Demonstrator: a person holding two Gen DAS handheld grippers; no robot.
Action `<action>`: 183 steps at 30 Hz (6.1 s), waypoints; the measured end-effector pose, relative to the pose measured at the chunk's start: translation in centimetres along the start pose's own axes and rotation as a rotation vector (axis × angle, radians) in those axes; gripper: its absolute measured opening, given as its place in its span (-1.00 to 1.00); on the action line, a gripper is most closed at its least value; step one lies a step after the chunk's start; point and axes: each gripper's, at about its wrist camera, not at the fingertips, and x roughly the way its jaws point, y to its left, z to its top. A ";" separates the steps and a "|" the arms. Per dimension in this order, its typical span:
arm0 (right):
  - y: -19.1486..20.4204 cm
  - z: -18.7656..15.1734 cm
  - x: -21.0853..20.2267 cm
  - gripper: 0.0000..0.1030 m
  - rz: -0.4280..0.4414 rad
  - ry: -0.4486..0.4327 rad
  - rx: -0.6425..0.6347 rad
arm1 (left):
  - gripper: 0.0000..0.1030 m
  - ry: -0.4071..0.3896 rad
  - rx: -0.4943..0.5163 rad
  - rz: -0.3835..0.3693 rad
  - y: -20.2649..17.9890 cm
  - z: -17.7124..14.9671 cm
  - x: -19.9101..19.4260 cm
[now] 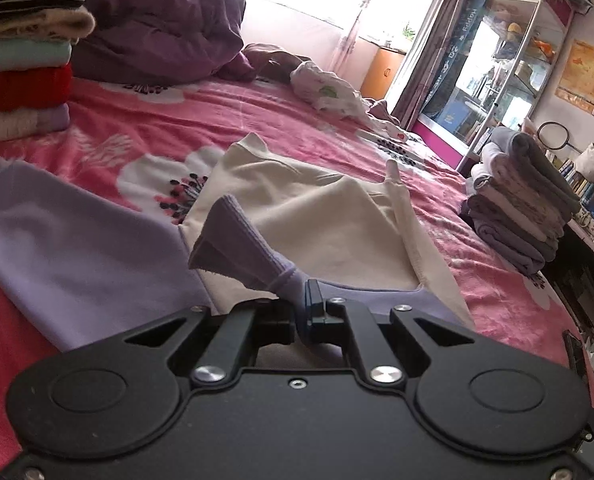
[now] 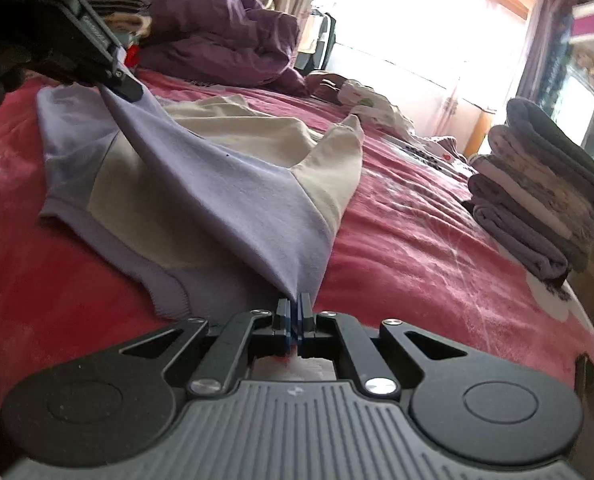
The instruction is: Fold clothes
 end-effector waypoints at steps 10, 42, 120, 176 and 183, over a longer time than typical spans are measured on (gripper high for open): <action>0.5 -0.1 -0.2 -0.91 0.037 0.004 -0.036 | -0.93 -0.024 -0.016 -0.019 1.3 0.1 0.1; -2.7 0.1 2.1 -0.36 0.266 -0.009 0.212 | -0.94 -0.123 0.103 0.113 4.0 -0.8 0.4; -3.8 3.1 6.3 0.13 0.322 -0.124 0.242 | -0.42 0.023 0.573 -0.123 -16.1 5.7 13.7; -0.7 1.6 3.3 0.18 0.349 0.000 0.073 | -0.08 0.078 -0.303 0.139 8.9 2.0 -1.9; -0.8 1.0 3.2 0.19 0.348 -0.002 0.107 | -0.24 0.079 -0.368 0.111 9.3 0.7 0.4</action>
